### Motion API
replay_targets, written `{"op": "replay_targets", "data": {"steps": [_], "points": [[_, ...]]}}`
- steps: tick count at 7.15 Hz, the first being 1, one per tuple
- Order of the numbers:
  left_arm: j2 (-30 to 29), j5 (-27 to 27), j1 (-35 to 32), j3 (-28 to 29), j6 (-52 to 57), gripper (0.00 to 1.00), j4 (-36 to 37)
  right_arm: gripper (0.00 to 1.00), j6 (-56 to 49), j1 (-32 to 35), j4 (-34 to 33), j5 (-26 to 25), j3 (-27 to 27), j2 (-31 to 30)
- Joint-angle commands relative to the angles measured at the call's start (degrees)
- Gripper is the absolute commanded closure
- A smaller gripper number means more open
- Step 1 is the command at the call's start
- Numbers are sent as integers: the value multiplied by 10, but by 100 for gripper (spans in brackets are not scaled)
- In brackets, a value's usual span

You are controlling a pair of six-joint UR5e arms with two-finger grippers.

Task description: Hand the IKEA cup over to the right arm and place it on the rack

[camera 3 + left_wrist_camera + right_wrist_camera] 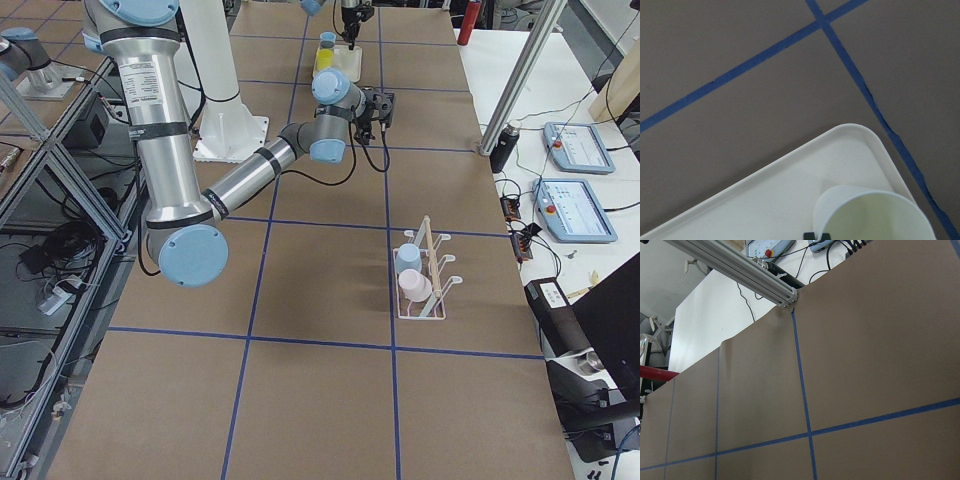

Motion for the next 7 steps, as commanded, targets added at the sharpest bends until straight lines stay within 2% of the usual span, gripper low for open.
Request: {"op": "replay_targets", "data": {"steps": [1,2,3,4,5,6,7], "points": [[-11,-2,-71,-14,-8,100,11,1,0,0,0,0,1,0],[-41,-3,-92,-10,-39,100,12,1,0,-1,1,0,1,0],[-95,-3,-93,-5,-163,100,8,1,1,0,5,-1,1,0],[-144,-5,-91,8,-238,100,5,1,9,0,15,-2,1,0],[-177,-4,-77,9,-356,100,-17,1,17,-1,20,-6,0,0],[-187,2,-42,12,-465,100,-72,1,19,0,20,-7,-3,11],[-187,10,-28,24,-578,100,-174,1,37,0,20,-12,-6,24]]}}
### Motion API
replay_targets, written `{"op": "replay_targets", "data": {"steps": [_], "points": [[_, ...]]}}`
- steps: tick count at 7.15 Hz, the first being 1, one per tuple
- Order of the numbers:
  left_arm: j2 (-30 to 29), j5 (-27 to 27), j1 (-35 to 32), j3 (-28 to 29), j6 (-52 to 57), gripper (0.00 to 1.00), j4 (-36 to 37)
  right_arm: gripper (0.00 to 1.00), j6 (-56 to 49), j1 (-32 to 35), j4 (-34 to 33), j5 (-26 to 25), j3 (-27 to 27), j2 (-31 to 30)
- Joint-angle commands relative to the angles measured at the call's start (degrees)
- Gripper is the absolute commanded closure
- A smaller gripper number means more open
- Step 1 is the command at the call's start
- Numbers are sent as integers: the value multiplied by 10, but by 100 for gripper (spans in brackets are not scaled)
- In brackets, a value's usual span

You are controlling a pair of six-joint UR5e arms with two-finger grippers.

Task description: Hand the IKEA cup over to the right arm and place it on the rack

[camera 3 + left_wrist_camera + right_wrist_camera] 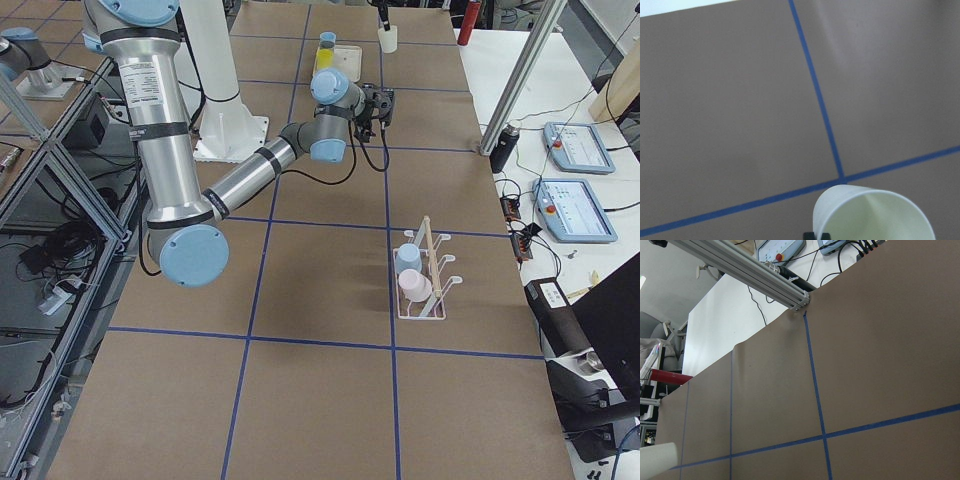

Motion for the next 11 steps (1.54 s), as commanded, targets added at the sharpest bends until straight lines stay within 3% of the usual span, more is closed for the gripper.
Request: {"op": "replay_targets", "data": {"steps": [1,3,4,6,8,11], "points": [[-9,58,50,18,-254,100,-182,1,23,0,1,-16,-4,24],[-15,169,121,23,-398,100,-280,1,62,-1,3,-50,-5,42],[-19,190,138,26,-456,100,-327,1,87,-1,19,-63,-10,56],[-83,281,176,67,-620,100,-395,1,134,-3,71,-75,-40,80],[-102,384,220,92,-733,100,-451,0,180,-23,115,-107,-52,90],[-142,480,254,148,-830,100,-533,0,188,-93,209,-223,-85,91]]}}
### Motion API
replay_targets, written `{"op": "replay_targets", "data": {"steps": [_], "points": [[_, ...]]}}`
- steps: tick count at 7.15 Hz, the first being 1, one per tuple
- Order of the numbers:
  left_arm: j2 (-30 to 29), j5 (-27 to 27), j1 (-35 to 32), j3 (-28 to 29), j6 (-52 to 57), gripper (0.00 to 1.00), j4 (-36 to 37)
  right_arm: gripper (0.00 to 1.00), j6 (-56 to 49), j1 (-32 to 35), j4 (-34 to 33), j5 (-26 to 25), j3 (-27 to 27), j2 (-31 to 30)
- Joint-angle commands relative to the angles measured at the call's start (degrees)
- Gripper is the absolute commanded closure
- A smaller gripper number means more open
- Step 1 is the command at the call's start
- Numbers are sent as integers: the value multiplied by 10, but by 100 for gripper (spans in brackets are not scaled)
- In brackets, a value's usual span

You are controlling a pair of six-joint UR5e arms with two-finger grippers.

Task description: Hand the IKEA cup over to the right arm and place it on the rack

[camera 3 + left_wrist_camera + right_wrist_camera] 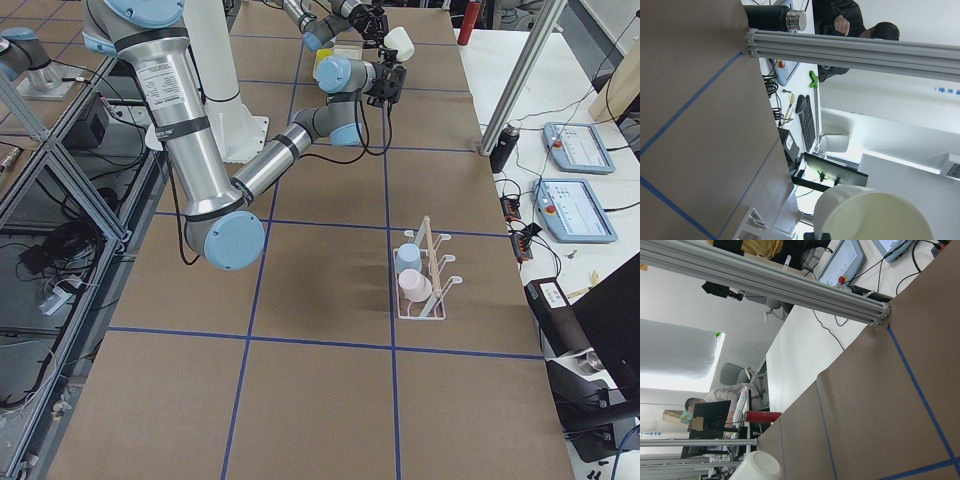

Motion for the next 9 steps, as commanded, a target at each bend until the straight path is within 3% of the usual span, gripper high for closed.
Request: {"op": "replay_targets", "data": {"steps": [1,5,9], "points": [[-53,40,17,50,-50,100,-24,1,20,-43,30,-72,-16,15],[-87,53,36,61,-59,100,-27,1,61,-67,30,-107,-54,83],[-100,75,73,60,-58,100,-27,1,64,-67,31,-114,-70,87]]}}
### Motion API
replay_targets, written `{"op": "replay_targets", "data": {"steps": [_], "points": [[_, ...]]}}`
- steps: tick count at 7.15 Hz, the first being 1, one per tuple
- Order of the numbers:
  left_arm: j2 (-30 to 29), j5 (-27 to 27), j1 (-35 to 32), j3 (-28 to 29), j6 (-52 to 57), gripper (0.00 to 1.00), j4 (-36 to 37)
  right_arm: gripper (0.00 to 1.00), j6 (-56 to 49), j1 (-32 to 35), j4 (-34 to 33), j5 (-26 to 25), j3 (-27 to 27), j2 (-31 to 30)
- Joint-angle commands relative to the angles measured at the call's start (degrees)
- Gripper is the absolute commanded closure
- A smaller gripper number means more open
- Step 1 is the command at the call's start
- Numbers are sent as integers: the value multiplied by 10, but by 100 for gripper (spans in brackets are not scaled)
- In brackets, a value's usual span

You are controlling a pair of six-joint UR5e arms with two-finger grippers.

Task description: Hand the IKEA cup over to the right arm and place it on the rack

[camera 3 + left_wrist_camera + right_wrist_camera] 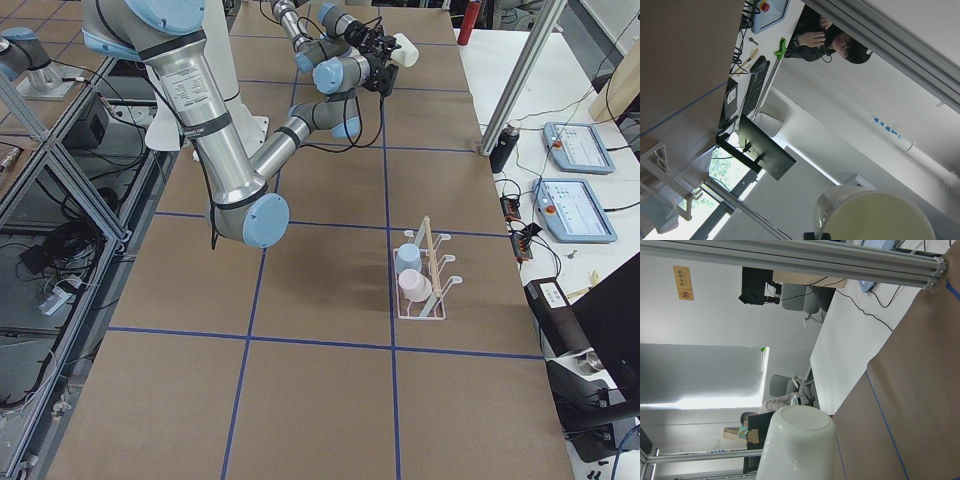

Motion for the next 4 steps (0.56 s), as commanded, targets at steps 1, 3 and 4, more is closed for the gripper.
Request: {"op": "replay_targets", "data": {"steps": [1,3,4], "points": [[-6,19,27,1,1,100,0,1,1,0,3,-3,-4,1],[-16,35,42,1,1,100,1,1,4,0,3,-3,-6,1],[-19,39,46,1,1,100,1,1,5,0,3,-3,-6,1]]}}
